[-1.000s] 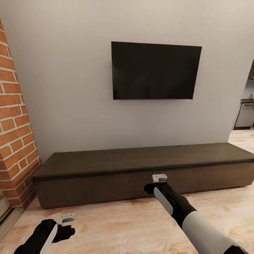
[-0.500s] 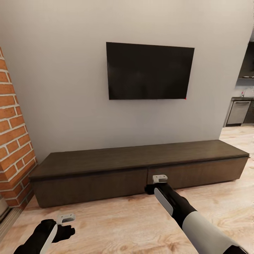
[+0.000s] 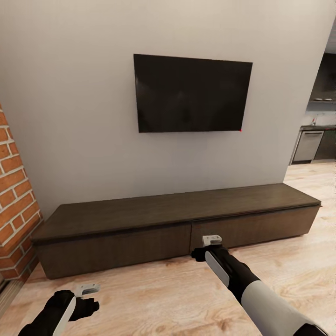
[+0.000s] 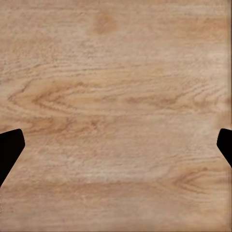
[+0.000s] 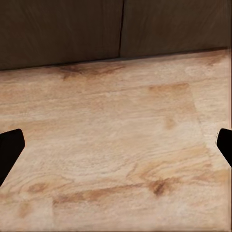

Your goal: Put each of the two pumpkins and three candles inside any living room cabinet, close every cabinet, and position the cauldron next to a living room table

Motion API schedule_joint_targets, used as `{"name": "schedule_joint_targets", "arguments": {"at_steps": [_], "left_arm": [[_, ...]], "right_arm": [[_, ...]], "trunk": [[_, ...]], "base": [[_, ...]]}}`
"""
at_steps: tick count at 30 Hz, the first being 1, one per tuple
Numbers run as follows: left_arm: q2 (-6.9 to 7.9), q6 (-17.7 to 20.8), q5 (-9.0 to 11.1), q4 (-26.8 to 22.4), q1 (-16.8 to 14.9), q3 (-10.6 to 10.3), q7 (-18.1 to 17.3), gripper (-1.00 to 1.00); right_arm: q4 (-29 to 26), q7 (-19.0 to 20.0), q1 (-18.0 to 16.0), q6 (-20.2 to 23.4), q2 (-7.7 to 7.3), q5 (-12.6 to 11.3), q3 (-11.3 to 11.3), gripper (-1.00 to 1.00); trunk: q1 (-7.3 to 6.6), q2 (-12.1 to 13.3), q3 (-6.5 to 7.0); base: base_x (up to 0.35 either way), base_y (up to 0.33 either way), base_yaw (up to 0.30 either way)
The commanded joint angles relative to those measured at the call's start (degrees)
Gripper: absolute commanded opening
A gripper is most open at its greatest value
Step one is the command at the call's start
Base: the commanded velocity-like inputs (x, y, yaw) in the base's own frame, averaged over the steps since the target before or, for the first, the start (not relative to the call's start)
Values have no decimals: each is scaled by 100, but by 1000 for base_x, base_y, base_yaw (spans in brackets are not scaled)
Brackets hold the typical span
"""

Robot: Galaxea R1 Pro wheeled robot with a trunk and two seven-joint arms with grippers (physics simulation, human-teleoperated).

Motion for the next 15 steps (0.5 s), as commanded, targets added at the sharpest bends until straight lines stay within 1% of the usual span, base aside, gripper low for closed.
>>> {"name": "schedule_joint_targets", "arguments": {"at_steps": [1,6,15], "left_arm": [[-1,30,24,-7,-2,12,-11,100],[-1,30,24,-7,4,12,-18,100],[0,-22,14,63,7,12,-24,100]], "right_arm": [[9,-52,-6,-15,-5,-57,30,100],[115,-50,-6,-109,-5,-58,35,100],[150,-49,-6,-126,-5,-58,38,100]], "trunk": [[-24,38,2],[-134,239,46],[-331,600,124]], "base": [[0,0,-86],[0,0,-86],[0,0,-86]]}}
